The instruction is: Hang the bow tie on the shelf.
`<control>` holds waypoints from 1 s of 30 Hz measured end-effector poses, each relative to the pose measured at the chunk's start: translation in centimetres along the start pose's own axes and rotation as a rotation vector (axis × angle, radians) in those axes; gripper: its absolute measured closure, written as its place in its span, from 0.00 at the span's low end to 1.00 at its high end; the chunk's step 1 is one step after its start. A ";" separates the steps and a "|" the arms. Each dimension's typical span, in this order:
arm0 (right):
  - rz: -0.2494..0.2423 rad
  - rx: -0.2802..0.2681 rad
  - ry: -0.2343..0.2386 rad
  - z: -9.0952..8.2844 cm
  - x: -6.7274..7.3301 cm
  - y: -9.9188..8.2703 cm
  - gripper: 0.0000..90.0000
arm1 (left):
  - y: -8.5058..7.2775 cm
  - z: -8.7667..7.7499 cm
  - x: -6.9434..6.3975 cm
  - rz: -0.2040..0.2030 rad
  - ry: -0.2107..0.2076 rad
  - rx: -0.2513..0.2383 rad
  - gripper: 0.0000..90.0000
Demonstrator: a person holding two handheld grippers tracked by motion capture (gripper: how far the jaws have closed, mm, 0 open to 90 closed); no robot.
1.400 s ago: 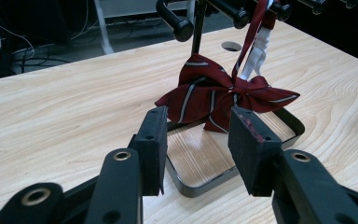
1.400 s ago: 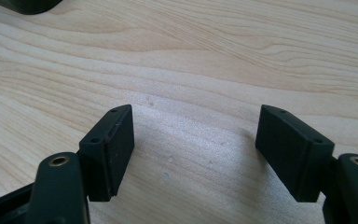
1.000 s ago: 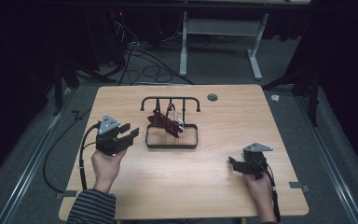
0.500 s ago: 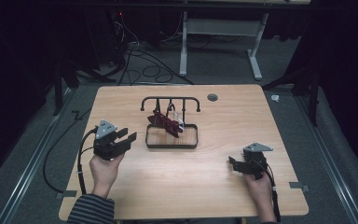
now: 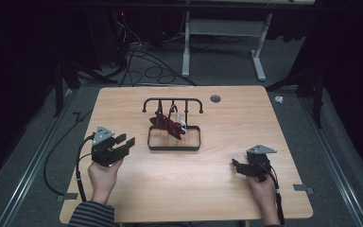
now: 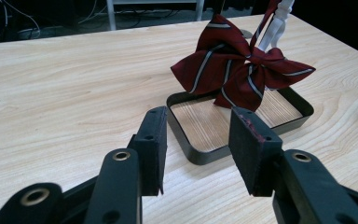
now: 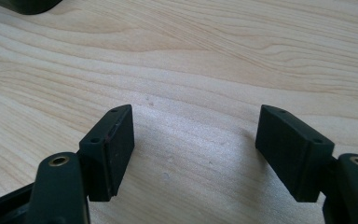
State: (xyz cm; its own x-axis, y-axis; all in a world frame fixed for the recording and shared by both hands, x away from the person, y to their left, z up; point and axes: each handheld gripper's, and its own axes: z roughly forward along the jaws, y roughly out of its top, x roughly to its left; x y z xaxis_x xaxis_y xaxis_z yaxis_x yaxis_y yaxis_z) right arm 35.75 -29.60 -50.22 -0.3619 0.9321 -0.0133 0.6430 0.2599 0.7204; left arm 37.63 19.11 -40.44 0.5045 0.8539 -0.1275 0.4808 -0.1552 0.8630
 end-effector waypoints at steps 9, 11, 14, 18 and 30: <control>0.001 0.000 0.000 0.0 0.0 0.0 0.32 | -1.2 -0.4 0.6 -0.017 0.008 0.010 0.63; 0.001 0.000 -0.001 0.0 0.0 0.0 0.32 | -1.5 -0.6 0.7 -0.021 0.012 0.010 0.63; 0.002 0.000 -0.001 0.0 0.0 0.0 0.32 | -1.8 -0.7 0.9 -0.029 0.015 0.010 0.63; 0.002 0.000 -0.001 0.0 0.0 0.0 0.32 | -2.1 -0.8 1.2 -0.033 0.018 0.022 0.63; 0.003 0.000 -0.001 0.0 0.0 0.0 0.32 | -3.7 -0.1 1.5 -0.066 0.010 0.056 0.63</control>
State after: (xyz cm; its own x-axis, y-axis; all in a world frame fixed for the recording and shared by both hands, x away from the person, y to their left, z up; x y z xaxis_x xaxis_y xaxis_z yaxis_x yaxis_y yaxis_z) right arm 35.77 -29.58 -50.22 -0.3594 0.9331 -0.0123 0.6442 0.2577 0.7201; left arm 36.50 21.05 -43.78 0.4633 0.8682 -0.1778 0.5525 -0.1261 0.8239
